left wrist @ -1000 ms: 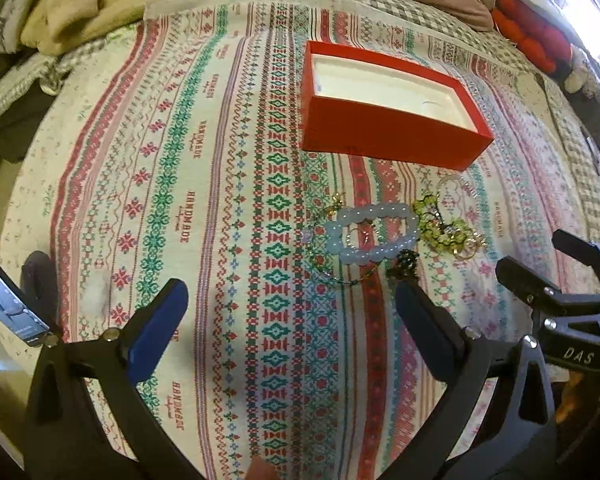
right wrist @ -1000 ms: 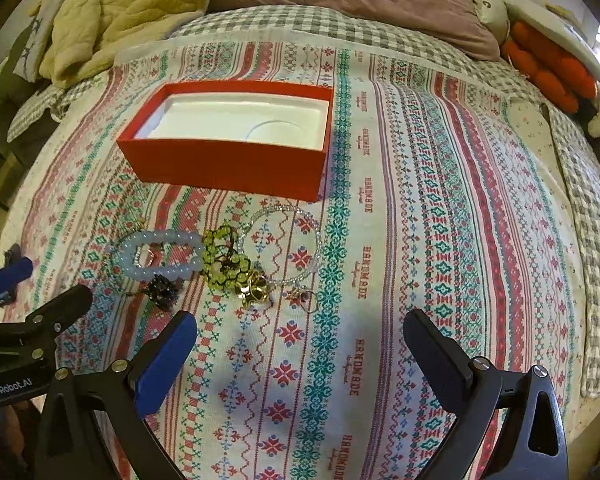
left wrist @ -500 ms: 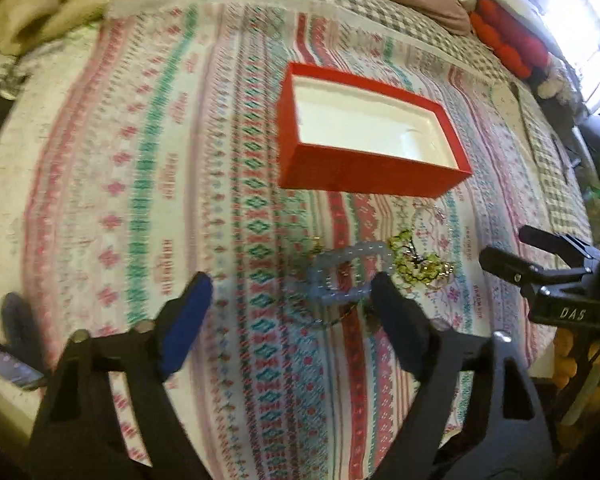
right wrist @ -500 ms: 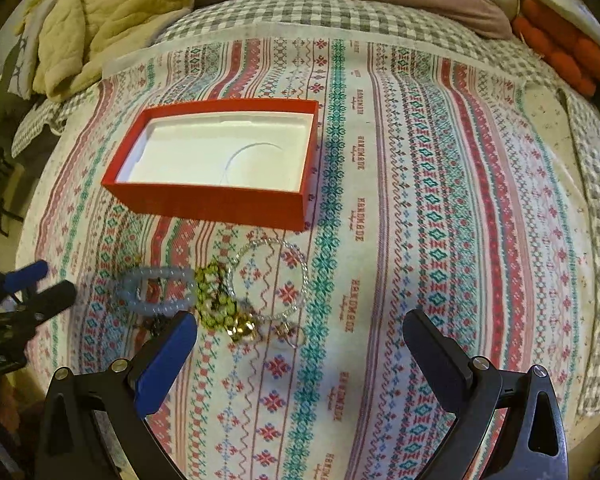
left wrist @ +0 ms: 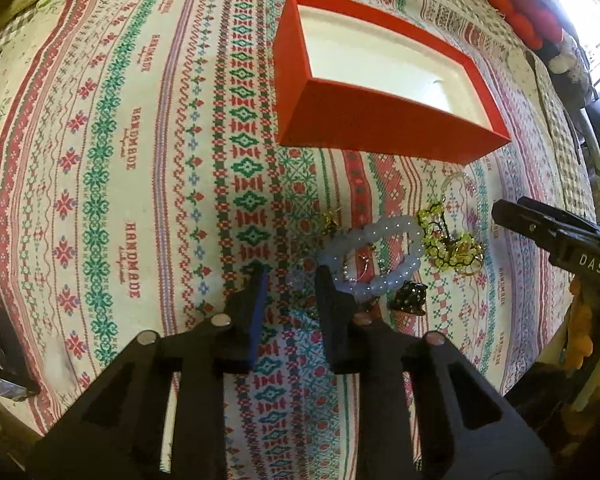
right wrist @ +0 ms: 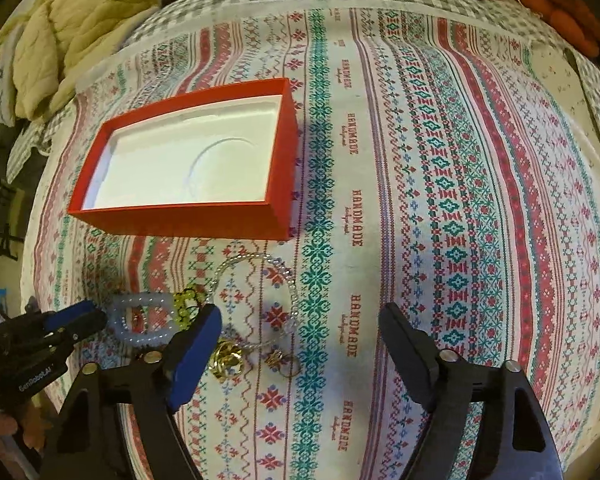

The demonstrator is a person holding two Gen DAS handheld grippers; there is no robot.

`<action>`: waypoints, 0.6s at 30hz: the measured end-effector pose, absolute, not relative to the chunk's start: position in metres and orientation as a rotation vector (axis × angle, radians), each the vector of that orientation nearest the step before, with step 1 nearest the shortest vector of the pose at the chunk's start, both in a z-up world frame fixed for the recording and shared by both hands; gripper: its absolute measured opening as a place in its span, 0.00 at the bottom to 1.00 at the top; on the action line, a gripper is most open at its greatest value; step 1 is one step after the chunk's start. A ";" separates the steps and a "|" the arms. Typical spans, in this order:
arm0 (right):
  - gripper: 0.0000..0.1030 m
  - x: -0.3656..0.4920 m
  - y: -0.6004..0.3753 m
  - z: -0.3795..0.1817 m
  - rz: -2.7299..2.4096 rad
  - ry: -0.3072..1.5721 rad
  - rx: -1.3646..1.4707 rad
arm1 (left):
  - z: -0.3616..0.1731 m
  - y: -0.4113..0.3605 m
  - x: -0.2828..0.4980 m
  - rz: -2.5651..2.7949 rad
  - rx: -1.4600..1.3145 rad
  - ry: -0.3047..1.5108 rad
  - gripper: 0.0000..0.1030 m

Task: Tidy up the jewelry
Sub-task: 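Move the left tool toward the dark beaded bracelet while the right tool approaches the silver bracelet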

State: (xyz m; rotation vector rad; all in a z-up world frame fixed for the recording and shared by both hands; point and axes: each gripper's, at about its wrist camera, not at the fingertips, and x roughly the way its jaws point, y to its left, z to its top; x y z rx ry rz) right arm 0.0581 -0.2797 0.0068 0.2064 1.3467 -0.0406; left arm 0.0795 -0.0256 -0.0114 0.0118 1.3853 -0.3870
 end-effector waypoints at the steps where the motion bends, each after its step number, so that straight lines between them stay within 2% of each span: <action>1: 0.76 0.059 -0.280 0.006 -0.041 1.348 0.207 | -0.013 -0.028 0.080 -0.382 0.023 1.389 0.19; 2: 0.75 0.060 -0.282 0.006 -0.043 1.351 0.210 | -0.016 -0.034 0.081 -0.373 0.036 1.388 0.13; 4: 0.71 0.060 -0.284 0.003 -0.048 1.357 0.221 | -0.020 -0.041 0.081 -0.355 0.060 1.382 0.07; 8: 0.64 0.063 -0.287 -0.003 -0.059 1.371 0.238 | -0.017 -0.047 0.079 -0.352 0.080 1.356 0.07; 13: 0.50 0.070 -0.287 -0.011 -0.059 1.387 0.255 | -0.005 -0.049 0.076 -0.351 0.083 1.311 0.06; 18: 0.43 0.076 -0.276 -0.022 -0.070 1.395 0.213 | -0.003 -0.048 0.077 -0.346 0.080 1.296 0.06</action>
